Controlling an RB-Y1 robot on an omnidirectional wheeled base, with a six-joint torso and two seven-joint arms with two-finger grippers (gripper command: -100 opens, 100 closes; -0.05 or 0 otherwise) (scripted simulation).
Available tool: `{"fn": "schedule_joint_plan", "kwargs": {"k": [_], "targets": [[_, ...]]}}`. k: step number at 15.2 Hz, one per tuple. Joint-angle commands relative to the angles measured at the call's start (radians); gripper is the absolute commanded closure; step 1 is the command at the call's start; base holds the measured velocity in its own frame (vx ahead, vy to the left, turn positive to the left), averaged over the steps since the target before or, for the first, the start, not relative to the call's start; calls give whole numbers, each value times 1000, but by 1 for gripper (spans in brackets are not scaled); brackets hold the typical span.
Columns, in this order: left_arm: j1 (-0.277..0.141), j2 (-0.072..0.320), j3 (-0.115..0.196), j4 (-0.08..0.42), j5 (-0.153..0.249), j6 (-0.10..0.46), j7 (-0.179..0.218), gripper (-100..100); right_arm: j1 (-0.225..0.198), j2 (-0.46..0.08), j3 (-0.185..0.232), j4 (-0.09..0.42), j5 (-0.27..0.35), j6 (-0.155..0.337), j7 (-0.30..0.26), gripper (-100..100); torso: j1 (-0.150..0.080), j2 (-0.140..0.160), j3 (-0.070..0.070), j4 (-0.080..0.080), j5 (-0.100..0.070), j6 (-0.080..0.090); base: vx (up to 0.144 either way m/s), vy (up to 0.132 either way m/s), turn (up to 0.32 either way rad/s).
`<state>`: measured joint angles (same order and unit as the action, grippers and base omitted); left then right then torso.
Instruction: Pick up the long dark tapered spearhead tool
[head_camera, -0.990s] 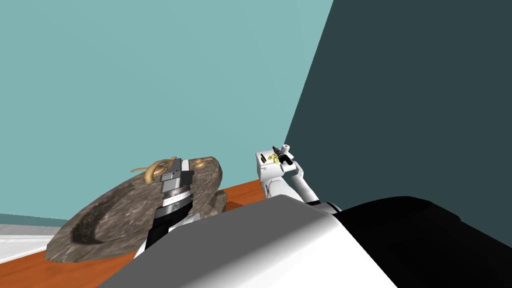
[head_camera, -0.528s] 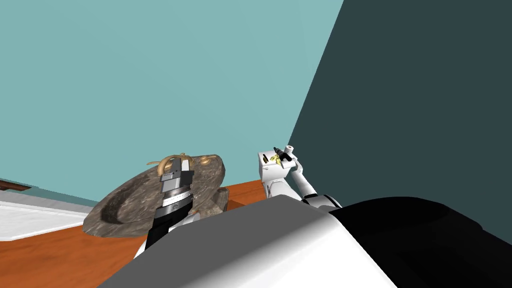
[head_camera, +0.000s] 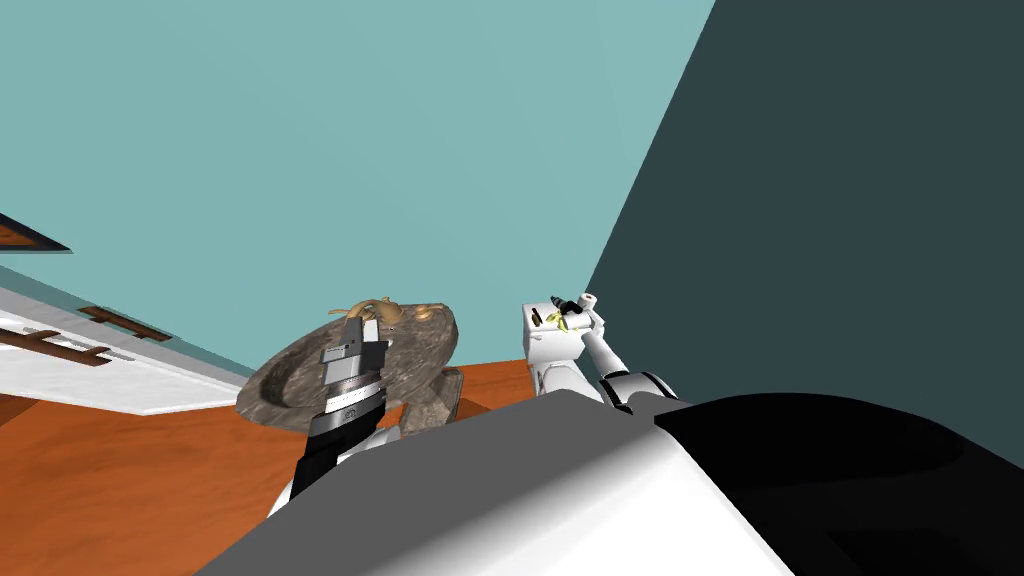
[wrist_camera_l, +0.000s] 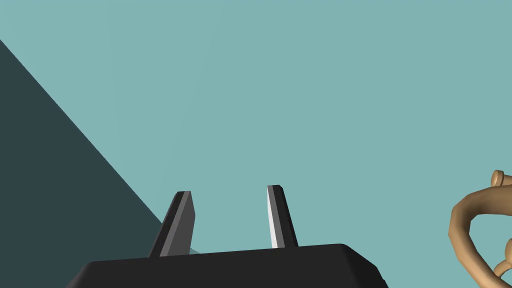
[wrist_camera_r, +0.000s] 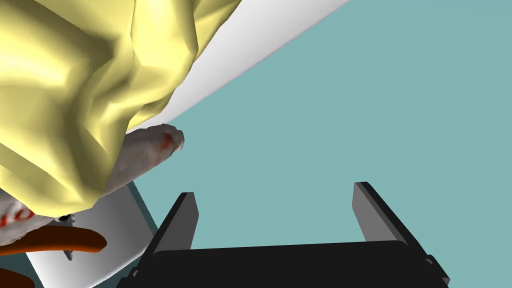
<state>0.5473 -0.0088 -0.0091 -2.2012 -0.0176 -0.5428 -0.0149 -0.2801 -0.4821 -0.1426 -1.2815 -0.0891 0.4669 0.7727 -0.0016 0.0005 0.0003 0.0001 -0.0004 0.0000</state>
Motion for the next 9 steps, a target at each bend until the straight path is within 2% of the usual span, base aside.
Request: {"fn": "schedule_joint_plan", "kwargs": {"k": [1,2,4,5,7,8,9], "targets": [[0,0,0,0,0,0,0,0,-5,2,-2,32,4,13,8,-100,0,0,0,0,0,0,-13,-6,44],[0,0,0,0,0,0,0,0,-57,-16,-9,71,-1,58,54,-100,1,-1,0,0,0,0,-39,-26,184],[0,0,0,0,0,0,0,0,-58,-16,-9,109,-1,70,54,-100,0,0,0,0,0,-1,-48,-26,181],[0,0,0,0,0,0,0,0,-105,-34,-16,136,-6,110,97,-100,0,0,0,0,0,0,-57,-26,200],[0,0,0,0,0,0,0,0,-110,-34,-16,182,-6,127,100,-100,0,1,0,0,0,-1,-53,-19,174],[0,0,0,0,0,0,0,0,-110,-34,-16,185,-6,127,100,-100,0,0,0,0,0,0,-8,-3,26],[0,0,0,0,0,0,0,0,-158,-52,-22,224,-12,170,146,-100,1,-1,0,0,0,1,-23,-20,203]]}}
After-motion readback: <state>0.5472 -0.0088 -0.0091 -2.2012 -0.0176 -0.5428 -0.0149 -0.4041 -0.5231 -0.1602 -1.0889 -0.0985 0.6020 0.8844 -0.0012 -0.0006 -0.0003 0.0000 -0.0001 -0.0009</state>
